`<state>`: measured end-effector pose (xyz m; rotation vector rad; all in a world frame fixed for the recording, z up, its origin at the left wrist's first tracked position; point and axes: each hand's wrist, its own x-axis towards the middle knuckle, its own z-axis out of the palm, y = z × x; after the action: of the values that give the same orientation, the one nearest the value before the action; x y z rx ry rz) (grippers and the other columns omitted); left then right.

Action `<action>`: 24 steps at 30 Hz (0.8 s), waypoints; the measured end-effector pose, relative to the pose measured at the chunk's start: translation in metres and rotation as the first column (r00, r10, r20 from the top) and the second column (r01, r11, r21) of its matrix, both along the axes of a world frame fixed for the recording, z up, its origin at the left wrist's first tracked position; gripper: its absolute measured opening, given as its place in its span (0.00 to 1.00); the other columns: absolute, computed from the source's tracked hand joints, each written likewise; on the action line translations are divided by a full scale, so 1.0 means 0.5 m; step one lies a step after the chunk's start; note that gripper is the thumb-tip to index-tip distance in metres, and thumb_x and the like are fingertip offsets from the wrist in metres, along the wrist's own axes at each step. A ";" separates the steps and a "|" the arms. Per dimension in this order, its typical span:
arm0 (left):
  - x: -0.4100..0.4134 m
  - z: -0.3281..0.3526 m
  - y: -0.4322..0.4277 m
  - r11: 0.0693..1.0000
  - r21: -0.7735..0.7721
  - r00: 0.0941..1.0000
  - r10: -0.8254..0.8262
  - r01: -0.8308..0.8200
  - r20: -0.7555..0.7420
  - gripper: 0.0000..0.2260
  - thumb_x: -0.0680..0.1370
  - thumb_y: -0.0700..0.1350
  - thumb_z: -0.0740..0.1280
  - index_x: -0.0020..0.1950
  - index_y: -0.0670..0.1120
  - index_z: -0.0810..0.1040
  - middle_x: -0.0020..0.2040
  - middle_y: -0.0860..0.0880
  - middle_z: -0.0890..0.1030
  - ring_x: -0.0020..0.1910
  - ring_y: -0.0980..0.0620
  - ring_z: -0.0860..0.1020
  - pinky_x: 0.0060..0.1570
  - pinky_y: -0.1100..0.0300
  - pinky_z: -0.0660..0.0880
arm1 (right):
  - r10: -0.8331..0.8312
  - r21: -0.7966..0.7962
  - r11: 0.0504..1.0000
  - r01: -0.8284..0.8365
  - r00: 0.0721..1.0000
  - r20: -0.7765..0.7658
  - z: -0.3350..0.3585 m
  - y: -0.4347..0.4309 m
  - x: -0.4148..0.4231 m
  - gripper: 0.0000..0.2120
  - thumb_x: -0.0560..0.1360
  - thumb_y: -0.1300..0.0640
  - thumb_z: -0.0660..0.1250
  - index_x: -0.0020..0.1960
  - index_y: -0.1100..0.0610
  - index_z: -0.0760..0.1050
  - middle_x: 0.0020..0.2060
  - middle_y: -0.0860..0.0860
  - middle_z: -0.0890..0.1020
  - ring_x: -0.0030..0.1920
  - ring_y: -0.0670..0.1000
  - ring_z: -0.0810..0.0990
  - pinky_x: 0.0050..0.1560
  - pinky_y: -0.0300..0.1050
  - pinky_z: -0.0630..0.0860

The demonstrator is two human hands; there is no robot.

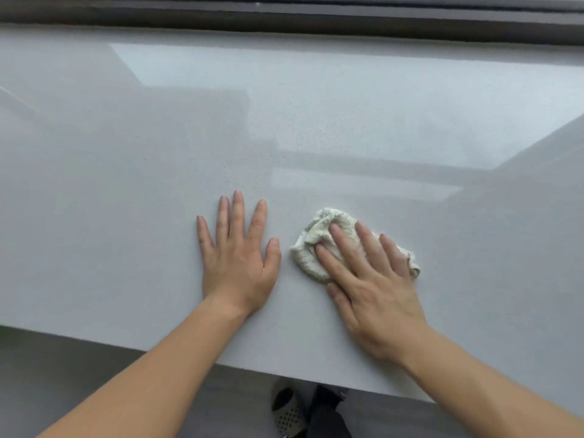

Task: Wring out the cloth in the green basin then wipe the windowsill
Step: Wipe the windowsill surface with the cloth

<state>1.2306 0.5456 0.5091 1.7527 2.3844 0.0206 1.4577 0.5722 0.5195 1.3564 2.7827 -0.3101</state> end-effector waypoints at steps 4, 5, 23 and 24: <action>-0.001 0.004 -0.003 1.000 -0.001 1.000 -0.001 0.001 0.026 0.29 0.80 0.58 0.44 0.81 0.53 0.50 0.82 0.46 0.44 0.80 0.49 0.39 0.75 0.38 0.37 | -0.014 -0.031 0.999 0.015 0.999 0.037 -0.001 0.059 0.057 0.25 0.82 0.41 0.47 0.79 0.40 0.57 0.81 0.43 0.53 0.81 0.53 0.49 0.78 0.55 0.47; -0.002 0.005 -0.004 1.000 0.008 0.999 0.000 -0.001 0.046 0.29 0.79 0.58 0.43 0.81 0.53 0.51 0.82 0.46 0.44 0.80 0.49 0.40 0.75 0.38 0.37 | -0.110 -0.061 0.992 0.112 0.994 0.028 0.004 0.083 0.066 0.25 0.82 0.40 0.46 0.79 0.39 0.55 0.81 0.41 0.51 0.81 0.52 0.47 0.78 0.53 0.44; 0.089 0.007 -0.104 0.993 0.039 0.989 -0.113 0.110 0.099 0.30 0.79 0.59 0.45 0.79 0.51 0.58 0.82 0.43 0.50 0.80 0.44 0.44 0.76 0.39 0.38 | -0.514 -0.083 0.855 0.511 0.858 -0.010 0.014 -0.117 0.083 0.26 0.82 0.43 0.43 0.80 0.40 0.52 0.81 0.43 0.47 0.80 0.52 0.41 0.77 0.51 0.35; 0.096 0.008 -0.102 0.994 0.037 0.991 -0.102 0.099 0.092 0.30 0.78 0.59 0.46 0.79 0.51 0.58 0.82 0.43 0.50 0.80 0.43 0.44 0.75 0.38 0.38 | -0.454 -0.064 0.889 0.453 0.891 -0.003 0.015 -0.150 0.071 0.27 0.82 0.43 0.44 0.80 0.42 0.53 0.81 0.44 0.48 0.81 0.54 0.42 0.77 0.53 0.37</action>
<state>1.2785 0.4944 0.5132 1.8418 2.2403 0.1255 1.4933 0.4971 0.5269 1.9866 2.4066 -0.4152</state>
